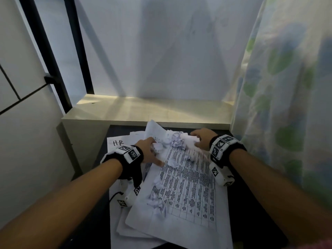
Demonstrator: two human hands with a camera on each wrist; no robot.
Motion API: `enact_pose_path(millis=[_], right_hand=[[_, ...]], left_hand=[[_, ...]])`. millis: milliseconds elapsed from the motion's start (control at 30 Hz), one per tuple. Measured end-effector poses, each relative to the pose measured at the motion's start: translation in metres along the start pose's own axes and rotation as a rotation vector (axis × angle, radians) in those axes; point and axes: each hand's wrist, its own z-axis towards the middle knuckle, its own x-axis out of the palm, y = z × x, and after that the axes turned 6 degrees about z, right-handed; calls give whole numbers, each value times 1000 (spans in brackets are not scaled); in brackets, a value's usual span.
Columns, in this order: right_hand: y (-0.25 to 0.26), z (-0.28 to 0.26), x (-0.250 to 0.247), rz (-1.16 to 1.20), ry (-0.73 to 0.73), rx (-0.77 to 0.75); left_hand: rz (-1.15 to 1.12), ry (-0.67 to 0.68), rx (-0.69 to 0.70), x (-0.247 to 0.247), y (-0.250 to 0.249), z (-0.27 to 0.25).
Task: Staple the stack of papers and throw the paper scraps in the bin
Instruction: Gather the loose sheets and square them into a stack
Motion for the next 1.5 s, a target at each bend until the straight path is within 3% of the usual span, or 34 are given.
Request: enact_pose_path(millis=[333, 533, 733, 867, 1133, 1500], right_hand=[[-34, -45, 12, 31, 16, 302], [-13, -43, 23, 146, 0, 210], [13, -39, 32, 58, 13, 118], [10, -43, 29, 201, 4, 86], [-24, -57, 17, 369, -213, 234], [-17, -61, -1, 599, -173, 187]], left_hand=[[-58, -38, 41, -3, 4, -10], [-73, -49, 63, -2, 7, -14], [-195, -40, 73, 1, 3, -15], [-284, -91, 81, -2, 0, -18], [-445, -386, 181, -28, -7, -35], [-585, -662, 267, -70, -12, -60]])
